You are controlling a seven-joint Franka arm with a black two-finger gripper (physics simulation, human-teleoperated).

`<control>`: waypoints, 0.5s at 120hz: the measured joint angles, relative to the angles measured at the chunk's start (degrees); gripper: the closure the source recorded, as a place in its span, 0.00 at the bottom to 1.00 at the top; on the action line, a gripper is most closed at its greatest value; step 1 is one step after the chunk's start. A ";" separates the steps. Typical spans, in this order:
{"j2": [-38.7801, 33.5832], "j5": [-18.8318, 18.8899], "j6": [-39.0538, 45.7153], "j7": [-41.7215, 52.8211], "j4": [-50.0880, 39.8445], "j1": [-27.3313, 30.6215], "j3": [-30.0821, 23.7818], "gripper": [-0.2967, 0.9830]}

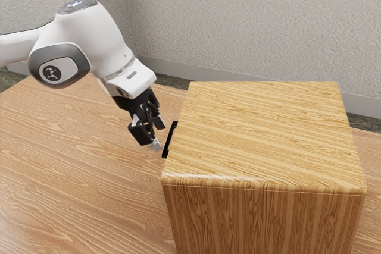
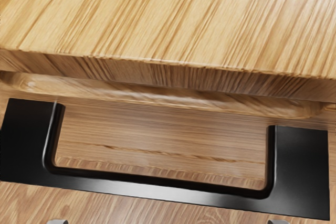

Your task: Push the drawer handle with one arm to close the drawer

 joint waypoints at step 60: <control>37.01 -33.79 -3.28 -2.81 11.37 51.81 -24.60 0.30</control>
